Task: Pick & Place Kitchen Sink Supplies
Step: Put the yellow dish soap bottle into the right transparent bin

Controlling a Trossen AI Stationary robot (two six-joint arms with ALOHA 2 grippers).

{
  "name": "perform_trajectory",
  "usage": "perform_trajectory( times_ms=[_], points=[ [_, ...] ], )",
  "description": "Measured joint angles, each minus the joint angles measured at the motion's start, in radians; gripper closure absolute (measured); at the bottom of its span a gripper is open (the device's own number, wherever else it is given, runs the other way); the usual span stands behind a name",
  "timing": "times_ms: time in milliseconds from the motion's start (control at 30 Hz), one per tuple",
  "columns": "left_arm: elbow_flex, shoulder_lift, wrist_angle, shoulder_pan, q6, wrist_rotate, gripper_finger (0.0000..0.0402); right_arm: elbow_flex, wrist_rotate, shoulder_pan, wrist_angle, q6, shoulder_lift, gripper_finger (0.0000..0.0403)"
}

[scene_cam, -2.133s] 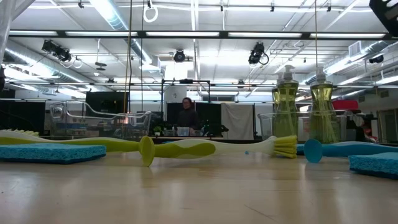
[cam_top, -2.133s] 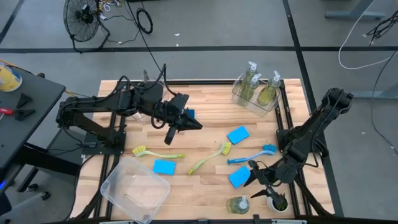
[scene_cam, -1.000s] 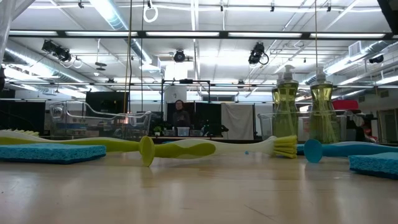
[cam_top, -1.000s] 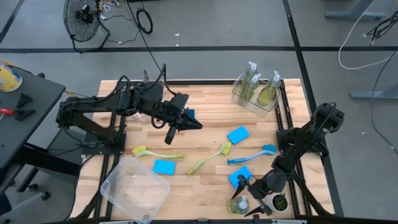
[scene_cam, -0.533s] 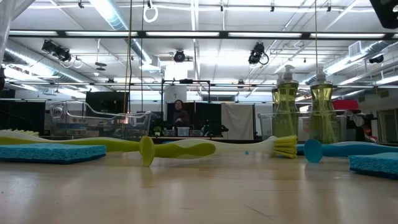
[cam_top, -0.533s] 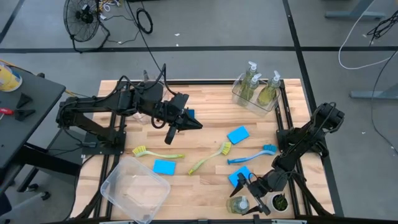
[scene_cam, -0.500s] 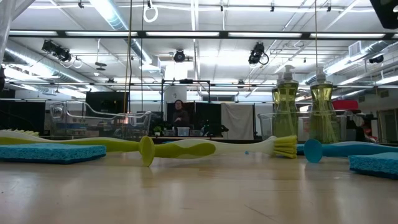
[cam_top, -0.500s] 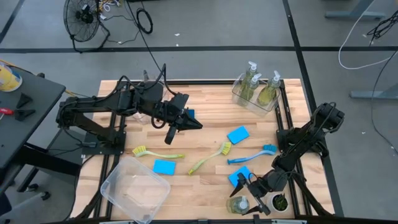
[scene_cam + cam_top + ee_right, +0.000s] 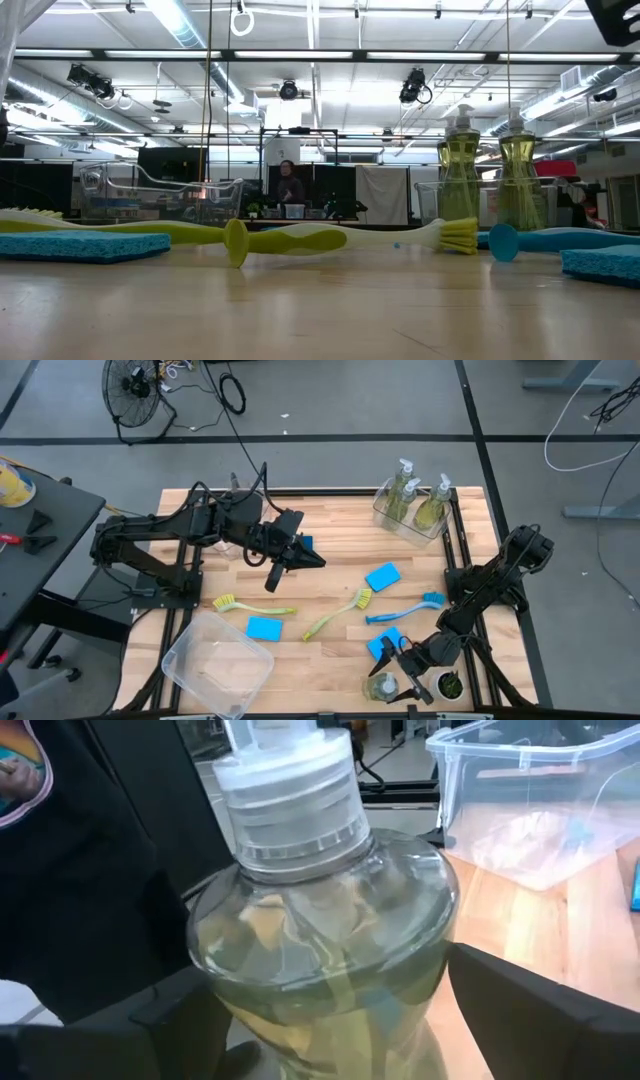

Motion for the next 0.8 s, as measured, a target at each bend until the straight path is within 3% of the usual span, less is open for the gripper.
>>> perform_trajectory(
  times_ms=[367,800],
  points=[
    [0.000,0.000,0.000,0.000,0.000,-0.007,0.0383,0.000,-0.043,0.018,0.006,0.037,0.001,0.0049],
    [0.000,0.000,0.000,0.000,0.001,-0.007,0.0383,0.072,-0.052,0.013,0.091,-0.019,0.114,0.0059]
  ],
)
